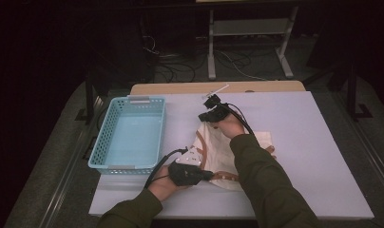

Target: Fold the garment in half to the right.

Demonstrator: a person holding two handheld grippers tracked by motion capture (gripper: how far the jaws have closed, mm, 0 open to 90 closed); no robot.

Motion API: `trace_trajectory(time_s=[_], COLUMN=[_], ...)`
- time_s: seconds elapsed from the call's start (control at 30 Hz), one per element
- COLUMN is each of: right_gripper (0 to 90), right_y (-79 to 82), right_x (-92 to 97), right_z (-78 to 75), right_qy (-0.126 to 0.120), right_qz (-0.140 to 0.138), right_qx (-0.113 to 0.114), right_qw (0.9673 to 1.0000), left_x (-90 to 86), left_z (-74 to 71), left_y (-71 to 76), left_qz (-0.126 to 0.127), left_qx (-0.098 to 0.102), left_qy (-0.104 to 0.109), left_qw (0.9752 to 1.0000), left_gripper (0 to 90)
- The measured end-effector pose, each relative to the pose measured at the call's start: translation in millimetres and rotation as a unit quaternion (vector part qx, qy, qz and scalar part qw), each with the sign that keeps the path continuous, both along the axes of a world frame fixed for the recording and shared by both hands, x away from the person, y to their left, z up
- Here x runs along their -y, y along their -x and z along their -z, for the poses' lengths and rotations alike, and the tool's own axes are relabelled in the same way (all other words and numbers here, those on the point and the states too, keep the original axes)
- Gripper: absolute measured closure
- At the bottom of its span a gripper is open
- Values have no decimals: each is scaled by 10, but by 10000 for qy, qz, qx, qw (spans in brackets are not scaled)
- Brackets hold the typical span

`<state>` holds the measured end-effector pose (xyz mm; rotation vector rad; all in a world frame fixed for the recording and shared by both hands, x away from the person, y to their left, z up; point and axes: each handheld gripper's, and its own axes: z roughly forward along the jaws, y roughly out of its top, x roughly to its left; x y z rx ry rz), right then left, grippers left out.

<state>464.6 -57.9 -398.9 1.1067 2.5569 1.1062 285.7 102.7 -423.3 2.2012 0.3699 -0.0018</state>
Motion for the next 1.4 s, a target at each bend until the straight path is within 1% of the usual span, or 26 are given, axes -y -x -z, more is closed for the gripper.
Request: trace_trajectory(time_s=[0.1,0.2,0.57,0.8,0.93,0.97,1.07,1.1,1.23,1.27,1.4], right_gripper=[875,875,875,875,875,875,875,875,875,875,875], right_y=[13,24,62,87,92,101,112,132,147,162,175], right_x=[38,92,327,467,533,573,609,662,712,775,856], right_z=[-4,-3,-16,-5,9,12,17,31,47,62,84], right_qy=[-26,-50,-123,-178,-234,-294,-321,-372,-392,-412,-424], right_qz=[52,82,263,298,332,342,335,357,366,405,457], right_qx=[9,26,65,90,84,89,103,109,118,112,96], right_qw=[10000,10000,9996,9994,9991,9989,9989,9986,9985,9983,9980], left_x=[9,27,95,130,170,183,205,219,239,254,274], left_z=[-15,-14,-13,-8,-5,-3,1,8,12,10,-2], left_y=[0,0,-17,-25,-33,-36,-35,-35,-40,-37,-42], left_qz=[51,43,115,133,145,173,185,198,240,219,247], left_qx=[19,30,52,51,-2,9,-8,-29,-54,-65,-75], left_qy=[2,0,-44,-28,2,-1,-15,-18,-41,3,-6], left_qw=[10000,10000,9999,9999,9999,9998,9998,9998,9997,9997,9997], left_gripper=[875,875,875,875,874,874,875,875,875,875,875])
